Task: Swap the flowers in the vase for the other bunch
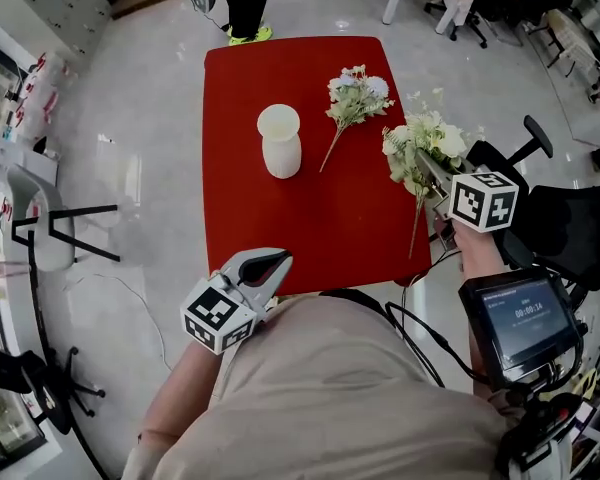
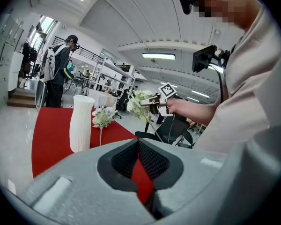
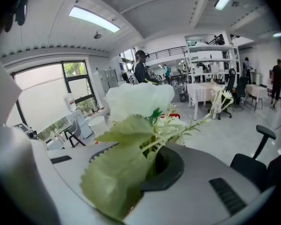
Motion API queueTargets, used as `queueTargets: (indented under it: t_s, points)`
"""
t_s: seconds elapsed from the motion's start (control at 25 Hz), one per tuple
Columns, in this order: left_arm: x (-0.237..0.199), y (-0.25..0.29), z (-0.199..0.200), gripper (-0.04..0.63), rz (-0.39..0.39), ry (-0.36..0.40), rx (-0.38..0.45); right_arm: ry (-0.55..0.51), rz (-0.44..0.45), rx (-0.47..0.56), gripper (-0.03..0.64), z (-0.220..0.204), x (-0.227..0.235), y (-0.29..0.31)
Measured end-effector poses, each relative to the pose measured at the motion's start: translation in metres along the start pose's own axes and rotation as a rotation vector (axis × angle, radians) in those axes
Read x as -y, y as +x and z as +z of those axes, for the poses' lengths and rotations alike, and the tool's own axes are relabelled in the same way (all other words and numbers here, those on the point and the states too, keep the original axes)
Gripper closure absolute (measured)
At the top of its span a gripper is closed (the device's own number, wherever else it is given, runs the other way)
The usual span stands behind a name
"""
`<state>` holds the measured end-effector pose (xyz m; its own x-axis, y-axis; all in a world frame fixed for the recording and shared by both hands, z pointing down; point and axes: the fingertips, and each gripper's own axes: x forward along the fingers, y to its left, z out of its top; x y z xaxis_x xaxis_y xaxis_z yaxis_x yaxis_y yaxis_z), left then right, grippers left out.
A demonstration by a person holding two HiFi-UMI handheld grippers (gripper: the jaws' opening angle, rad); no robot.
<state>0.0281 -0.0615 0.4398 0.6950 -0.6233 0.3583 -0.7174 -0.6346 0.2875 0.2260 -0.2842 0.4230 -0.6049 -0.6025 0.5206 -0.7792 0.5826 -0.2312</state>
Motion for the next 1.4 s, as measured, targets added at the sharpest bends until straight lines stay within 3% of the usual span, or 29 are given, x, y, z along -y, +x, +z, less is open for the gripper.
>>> queueTargets:
  t_s: [0.72, 1.4]
  points:
    - [-0.015, -0.059, -0.007, 0.588, 0.041, -0.005, 0.047, -0.172, 0.050, 0.382, 0.551, 0.163, -0.111, -0.029]
    - [-0.045, -0.111, -0.022, 0.588, 0.094, -0.035, 0.048, -0.247, 0.117, 0.707, 0.552, 0.252, -0.205, -0.013]
